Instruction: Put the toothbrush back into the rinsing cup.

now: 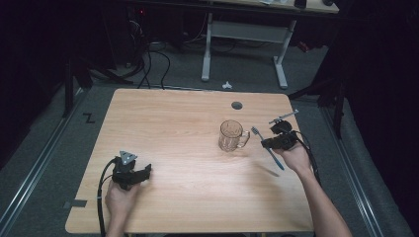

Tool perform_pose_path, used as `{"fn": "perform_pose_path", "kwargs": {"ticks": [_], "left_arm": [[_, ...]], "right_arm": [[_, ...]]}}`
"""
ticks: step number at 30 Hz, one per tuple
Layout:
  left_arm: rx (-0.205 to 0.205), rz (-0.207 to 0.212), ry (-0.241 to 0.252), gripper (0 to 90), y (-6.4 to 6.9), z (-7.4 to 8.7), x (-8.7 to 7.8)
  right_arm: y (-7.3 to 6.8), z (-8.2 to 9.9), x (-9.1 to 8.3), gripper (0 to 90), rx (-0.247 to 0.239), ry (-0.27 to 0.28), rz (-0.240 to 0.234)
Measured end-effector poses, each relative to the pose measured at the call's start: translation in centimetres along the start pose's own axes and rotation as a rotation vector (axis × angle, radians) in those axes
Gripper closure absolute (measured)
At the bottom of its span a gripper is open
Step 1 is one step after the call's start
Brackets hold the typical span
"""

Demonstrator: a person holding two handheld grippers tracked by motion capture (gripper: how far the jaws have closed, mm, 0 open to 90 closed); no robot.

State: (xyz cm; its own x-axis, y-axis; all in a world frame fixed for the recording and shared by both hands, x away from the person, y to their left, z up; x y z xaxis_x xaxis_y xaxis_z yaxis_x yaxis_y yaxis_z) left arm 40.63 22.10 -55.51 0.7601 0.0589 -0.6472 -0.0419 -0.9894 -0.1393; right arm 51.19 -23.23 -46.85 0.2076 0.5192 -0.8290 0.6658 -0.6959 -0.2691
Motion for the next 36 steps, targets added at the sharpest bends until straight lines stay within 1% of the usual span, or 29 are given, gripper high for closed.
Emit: {"fn": "perform_pose_path", "kwargs": {"ticks": [7, 22, 27, 28, 32, 35, 36], "left_arm": [[0.001, -0.001, 0.0, 28.0, 0.0, 0.0, 0.0], [0.003, -0.002, -0.001, 28.0, 0.0, 0.0, 0.0], [0.004, -0.003, -0.001, 28.0, 0.0, 0.0, 0.0], [0.004, -0.003, -0.001, 28.0, 0.0, 0.0, 0.0], [0.005, -0.004, -0.001, 27.9, 0.1, 0.0, 0.0], [0.007, -0.003, -0.001, 27.9, 0.1, 0.0, 0.0], [0.007, -0.003, -0.002, 28.0, 0.1, 0.0, 0.0]], "right_arm": [[-0.3, 0.2, -0.6, 79.6, 0.002, 0.053, -0.023], [-1.1, 0.5, -1.3, 79.8, -0.008, 0.128, -0.066], [-1.3, 0.4, -1.6, 79.8, -0.025, 0.149, -0.067], [-1.5, 0.3, -1.8, 79.8, -0.04, 0.163, -0.068], [-1.9, 0.2, -2.2, 79.8, -0.051, 0.186, -0.079], [-2.2, 0.0, -2.5, 79.8, -0.065, 0.214, -0.087], [-2.4, -0.1, -2.6, 79.8, -0.061, 0.223, -0.094]]}}
Point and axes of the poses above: each handheld gripper's, and its own axes: x roughly forward along the jaws, z roughly out of its underside, y roughly to its right, the point moved 7 cm from there along x, roughly forward along the jaws, and after that the axes turned 14 degrees about -z, right-handed, at the moved point
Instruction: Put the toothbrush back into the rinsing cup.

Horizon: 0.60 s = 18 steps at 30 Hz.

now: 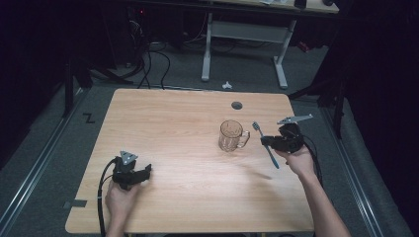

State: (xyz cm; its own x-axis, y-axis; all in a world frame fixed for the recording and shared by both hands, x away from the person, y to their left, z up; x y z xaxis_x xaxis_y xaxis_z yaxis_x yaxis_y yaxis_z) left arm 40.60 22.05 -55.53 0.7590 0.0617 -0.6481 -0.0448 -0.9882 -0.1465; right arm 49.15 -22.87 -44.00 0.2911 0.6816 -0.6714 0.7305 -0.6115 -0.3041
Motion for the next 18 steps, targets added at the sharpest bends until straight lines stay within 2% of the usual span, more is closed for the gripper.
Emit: {"fn": "perform_pose_path", "kwargs": {"ticks": [18], "left_arm": [[0.002, -0.002, 0.0, 28.0, 0.0, 0.0, 0.0]], "right_arm": [[-1.5, -1.8, -1.2, 79.8, -0.041, 0.168, -0.023]]}}
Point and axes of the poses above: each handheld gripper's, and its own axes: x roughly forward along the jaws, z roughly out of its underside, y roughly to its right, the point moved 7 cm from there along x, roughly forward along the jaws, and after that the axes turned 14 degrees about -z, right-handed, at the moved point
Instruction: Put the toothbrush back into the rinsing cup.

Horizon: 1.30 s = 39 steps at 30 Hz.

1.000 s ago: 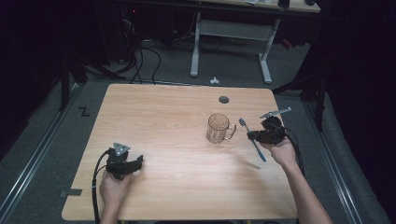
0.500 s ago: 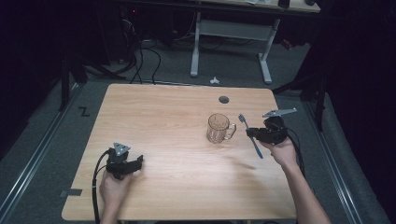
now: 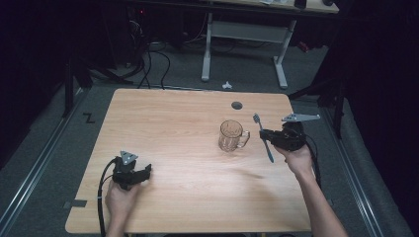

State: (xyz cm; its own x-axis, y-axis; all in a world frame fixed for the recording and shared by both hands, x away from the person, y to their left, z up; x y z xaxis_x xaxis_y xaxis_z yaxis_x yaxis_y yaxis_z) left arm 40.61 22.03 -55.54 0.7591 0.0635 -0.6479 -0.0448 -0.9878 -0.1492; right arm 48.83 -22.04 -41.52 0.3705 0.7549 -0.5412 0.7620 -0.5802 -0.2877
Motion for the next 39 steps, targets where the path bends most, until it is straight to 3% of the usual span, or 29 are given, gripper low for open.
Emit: {"fn": "perform_pose_path", "kwargs": {"ticks": [13, 21, 39], "left_arm": [[0.0, 0.0, 0.0, 28.1, 0.0, 0.0, 0.0], [0.0, 0.001, 0.0, 28.2, 0.0, 0.0, 0.0], [-0.003, 0.002, 0.0, 28.2, 0.0, 0.0, 0.0]], "right_arm": [[-0.2, -1.5, -0.4, 79.8, -0.011, 0.116, -0.03], [-0.6, -3.2, 0.4, 79.7, -0.028, 0.17, -0.058], [0.4, -5.0, 2.0, 79.6, -0.029, 0.207, -0.049]]}}
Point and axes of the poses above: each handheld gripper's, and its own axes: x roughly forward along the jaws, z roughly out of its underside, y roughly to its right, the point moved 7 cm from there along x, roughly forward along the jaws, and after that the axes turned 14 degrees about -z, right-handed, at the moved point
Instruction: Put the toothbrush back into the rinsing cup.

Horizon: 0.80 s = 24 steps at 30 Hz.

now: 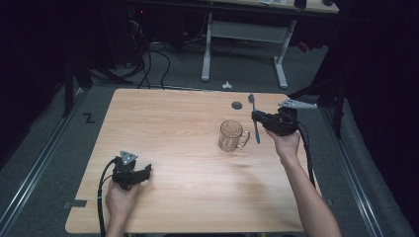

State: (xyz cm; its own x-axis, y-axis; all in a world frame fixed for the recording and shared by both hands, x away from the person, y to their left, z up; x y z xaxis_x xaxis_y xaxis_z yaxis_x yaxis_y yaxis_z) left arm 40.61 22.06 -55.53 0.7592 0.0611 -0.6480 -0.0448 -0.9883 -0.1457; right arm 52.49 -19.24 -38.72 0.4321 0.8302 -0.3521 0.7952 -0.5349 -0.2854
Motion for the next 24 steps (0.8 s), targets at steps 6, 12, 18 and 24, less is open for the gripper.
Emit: {"fn": "perform_pose_path", "kwargs": {"ticks": [6, 12, 18, 24], "left_arm": [[0.001, -0.001, 0.0, 28.1, 0.0, 0.0, 0.0], [0.002, -0.001, 0.0, 28.0, 0.0, 0.0, 0.0], [0.002, -0.001, 0.0, 28.0, 0.0, 0.0, 0.0], [0.001, -0.002, 0.0, 27.9, 0.0, 0.0, 0.0]], "right_arm": [[0.2, -0.5, 0.5, 79.7, -0.003, 0.004, 0.003], [0.3, -0.8, 1.4, 79.7, -0.002, 0.012, -0.005], [0.4, -1.1, 2.3, 79.7, -0.003, 0.025, -0.008], [0.3, -1.8, 3.4, 79.7, -0.013, 0.035, -0.013]]}}
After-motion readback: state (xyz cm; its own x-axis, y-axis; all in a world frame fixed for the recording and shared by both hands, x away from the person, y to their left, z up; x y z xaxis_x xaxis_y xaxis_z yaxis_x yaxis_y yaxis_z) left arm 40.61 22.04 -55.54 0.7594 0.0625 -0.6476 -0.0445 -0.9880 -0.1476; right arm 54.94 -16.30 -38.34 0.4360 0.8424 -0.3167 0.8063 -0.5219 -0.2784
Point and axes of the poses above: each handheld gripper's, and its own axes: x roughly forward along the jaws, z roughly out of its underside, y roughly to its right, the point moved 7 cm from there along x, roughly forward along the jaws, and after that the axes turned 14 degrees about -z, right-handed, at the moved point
